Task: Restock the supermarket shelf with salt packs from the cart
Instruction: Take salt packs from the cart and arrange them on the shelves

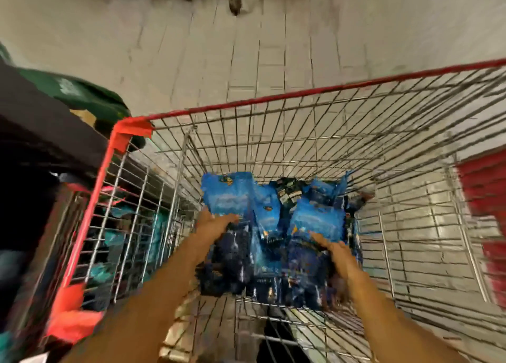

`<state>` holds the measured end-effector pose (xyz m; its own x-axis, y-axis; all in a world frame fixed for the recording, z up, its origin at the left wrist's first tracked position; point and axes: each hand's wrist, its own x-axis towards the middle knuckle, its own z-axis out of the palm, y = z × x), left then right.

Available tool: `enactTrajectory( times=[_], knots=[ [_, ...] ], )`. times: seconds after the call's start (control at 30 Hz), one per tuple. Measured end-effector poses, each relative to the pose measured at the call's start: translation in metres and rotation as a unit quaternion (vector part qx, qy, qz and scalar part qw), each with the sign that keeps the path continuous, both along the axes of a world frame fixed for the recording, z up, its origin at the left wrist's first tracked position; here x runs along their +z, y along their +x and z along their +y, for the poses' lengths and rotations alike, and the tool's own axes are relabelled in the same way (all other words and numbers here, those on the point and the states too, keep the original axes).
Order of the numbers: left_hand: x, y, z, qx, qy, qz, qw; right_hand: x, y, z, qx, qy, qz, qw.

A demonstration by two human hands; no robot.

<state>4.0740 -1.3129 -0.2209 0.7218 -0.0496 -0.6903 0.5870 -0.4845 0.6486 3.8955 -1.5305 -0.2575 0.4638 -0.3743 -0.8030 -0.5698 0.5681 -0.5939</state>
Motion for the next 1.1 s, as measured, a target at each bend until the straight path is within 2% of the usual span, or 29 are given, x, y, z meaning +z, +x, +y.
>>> enactTrajectory(
  times=[0.1, 0.23, 0.4, 0.5, 0.7, 0.9, 1.1],
  knots=[
    [0.063, -0.001, 0.023, 0.003, -0.044, -0.056, 0.997, 0.055, 0.016, 0.004, -0.024, -0.012, -0.018, 0.999],
    [0.152, -0.007, 0.065, 0.076, -0.098, -0.143, 0.982, 0.136, 0.028, 0.021, -0.025, -0.049, -0.077, 0.996],
    [0.265, -0.033, 0.134, 0.191, -0.172, -0.239, 0.937, 0.238, 0.044, 0.076, 0.057, -0.107, -0.186, 0.975],
    [0.330, -0.061, 0.185, 0.202, -0.191, -0.290, 0.916, 0.298, 0.049, 0.123, 0.113, -0.136, -0.278, 0.944],
    [0.437, -0.123, 0.289, 0.240, -0.150, -0.406, 0.869, 0.406, 0.062, 0.225, 0.207, -0.059, -0.435, 0.874],
    [0.504, -0.183, 0.369, 0.308, -0.103, -0.506, 0.799, 0.491, 0.077, 0.323, 0.306, -0.010, -0.524, 0.795],
    [0.558, -0.248, 0.427, 0.352, -0.056, -0.569, 0.741, 0.553, 0.077, 0.421, 0.400, 0.053, -0.583, 0.705]
  ],
)
